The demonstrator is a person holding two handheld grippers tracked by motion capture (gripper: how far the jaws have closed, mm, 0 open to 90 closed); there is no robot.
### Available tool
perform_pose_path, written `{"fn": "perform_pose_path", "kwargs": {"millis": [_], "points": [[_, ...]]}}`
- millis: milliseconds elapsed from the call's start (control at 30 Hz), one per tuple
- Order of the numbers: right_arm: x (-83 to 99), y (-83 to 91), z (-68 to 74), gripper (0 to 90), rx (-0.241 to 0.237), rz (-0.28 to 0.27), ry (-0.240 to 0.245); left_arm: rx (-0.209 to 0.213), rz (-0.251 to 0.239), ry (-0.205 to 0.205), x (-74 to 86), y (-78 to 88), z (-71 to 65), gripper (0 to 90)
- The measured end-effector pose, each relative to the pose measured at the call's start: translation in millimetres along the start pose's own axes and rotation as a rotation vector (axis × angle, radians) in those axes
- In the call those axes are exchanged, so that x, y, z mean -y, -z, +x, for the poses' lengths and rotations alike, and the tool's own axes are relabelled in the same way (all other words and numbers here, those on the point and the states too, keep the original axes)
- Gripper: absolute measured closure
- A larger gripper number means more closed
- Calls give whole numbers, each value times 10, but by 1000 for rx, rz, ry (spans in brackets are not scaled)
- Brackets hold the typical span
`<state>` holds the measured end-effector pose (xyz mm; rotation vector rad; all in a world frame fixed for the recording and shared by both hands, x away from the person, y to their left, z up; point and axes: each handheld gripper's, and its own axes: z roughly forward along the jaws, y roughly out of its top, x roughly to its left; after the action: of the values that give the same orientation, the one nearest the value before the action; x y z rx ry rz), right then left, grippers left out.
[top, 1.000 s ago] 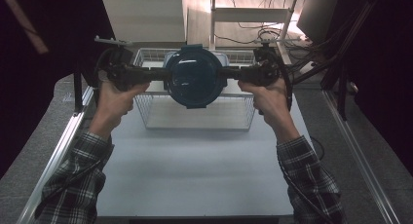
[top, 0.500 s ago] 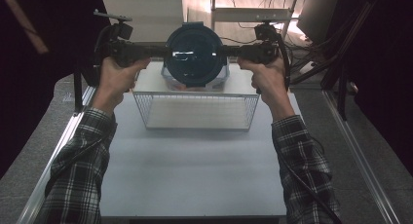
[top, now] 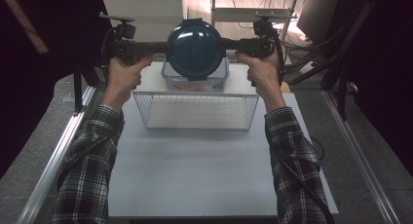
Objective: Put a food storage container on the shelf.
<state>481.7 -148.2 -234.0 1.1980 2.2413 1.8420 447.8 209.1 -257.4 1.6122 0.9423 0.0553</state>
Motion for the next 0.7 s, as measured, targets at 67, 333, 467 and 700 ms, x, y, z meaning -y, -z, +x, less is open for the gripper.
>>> {"fn": "perform_pose_path", "kwargs": {"millis": [67, 333, 467, 700], "points": [[-11, -19, -25, 545, 10, -10, -4, -12, -3, 0, -3, -12, -7, 543], [-26, -153, -48, 579, 149, 23, 50, -45, -24, 63, 33, -133, 74, 449], [19, -241, -108, 560, 131, 3, 5, -54, -68, 77, 83, -135, 159, 494], [38, -163, -23, 572, 156, -6, 48, -215, -86, -75, 62, -14, -105, 531]]}}
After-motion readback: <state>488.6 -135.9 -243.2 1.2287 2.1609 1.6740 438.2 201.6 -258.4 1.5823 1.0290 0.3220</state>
